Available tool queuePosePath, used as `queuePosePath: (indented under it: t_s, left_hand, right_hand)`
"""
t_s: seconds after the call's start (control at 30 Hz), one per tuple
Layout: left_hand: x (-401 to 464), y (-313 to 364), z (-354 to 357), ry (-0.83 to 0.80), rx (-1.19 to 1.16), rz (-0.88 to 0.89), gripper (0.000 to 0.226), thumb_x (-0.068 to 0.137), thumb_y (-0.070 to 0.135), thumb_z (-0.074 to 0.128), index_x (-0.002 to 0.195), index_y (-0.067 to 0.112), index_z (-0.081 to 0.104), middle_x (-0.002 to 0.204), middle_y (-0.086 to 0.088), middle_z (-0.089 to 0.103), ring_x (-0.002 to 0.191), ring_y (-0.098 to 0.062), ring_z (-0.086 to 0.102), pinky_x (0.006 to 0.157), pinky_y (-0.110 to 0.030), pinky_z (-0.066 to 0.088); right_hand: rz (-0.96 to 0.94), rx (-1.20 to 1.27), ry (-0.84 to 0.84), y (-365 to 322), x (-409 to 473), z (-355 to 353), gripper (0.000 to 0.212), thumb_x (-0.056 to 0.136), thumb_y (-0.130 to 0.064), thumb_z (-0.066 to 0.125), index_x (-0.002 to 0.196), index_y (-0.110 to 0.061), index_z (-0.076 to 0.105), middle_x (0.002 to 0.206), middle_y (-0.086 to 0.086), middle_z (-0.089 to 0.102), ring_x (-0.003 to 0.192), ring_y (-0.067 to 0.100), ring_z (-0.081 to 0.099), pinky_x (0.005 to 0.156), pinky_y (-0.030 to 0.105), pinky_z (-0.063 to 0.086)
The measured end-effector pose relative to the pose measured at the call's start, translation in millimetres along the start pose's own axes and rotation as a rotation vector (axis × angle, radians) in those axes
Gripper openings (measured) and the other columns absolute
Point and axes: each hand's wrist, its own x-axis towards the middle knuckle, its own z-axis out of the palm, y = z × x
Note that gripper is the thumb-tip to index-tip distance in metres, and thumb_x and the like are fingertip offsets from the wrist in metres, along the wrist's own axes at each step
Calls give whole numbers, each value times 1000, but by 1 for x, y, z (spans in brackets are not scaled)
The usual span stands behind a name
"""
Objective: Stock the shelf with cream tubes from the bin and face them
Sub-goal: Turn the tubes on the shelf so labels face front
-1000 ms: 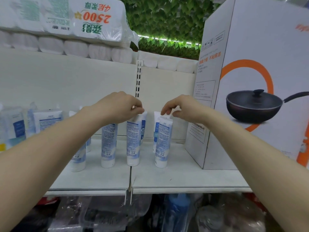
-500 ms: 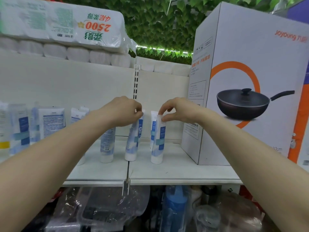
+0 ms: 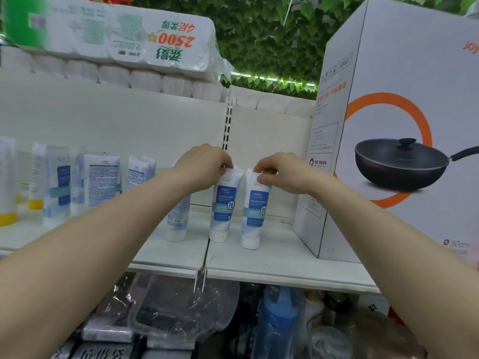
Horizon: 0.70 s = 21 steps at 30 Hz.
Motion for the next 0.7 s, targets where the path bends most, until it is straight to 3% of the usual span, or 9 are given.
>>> queuePosePath:
  t_s: [0.13, 0.2, 0.3, 0.4, 0.7]
  left_hand:
    - [2, -1, -1, -36, 51, -14, 30, 96, 20, 44, 116, 28, 65, 117, -3, 65, 103, -27, 57, 78, -33, 43]
    - [1, -5, -2, -46, 46, 2, 31, 96, 22, 44, 120, 29, 62, 121, -1, 63, 108, -26, 56, 85, -36, 46]
    - [-2, -13, -13, 28, 35, 53, 31, 97, 22, 45, 123, 27, 61, 124, 2, 63, 112, -24, 54, 90, -35, 44]
    - [-7, -29, -34, 107, 28, 76, 29, 97, 22, 46, 120, 29, 64, 119, 3, 66, 109, -22, 55, 88, -34, 42]
    - [-20, -126, -87, 56, 55, -23, 24, 96, 21, 51, 107, 32, 70, 109, 6, 70, 99, -18, 60, 83, -30, 44]
  right_hand:
    - [1, -8, 0, 1, 2, 3, 26, 94, -27, 55, 118, -23, 65, 109, -3, 67, 98, 15, 58, 80, 26, 44]
    - [13, -15, -14, 0, 1, 3, 27, 94, -30, 54, 118, -24, 64, 109, -4, 66, 98, 13, 57, 79, 25, 42]
    - [31, 1, -6, -4, -1, 2, 25, 94, -34, 51, 113, -26, 67, 106, -6, 67, 95, 13, 58, 77, 26, 44]
    - [45, 40, 57, -16, 3, -3, 25, 94, -35, 50, 108, -27, 70, 104, -6, 69, 96, 14, 60, 84, 32, 51]
    - [-47, 45, 194, -79, 54, -9, 21, 94, -18, 55, 103, -26, 73, 105, -5, 70, 98, 13, 60, 85, 24, 44]
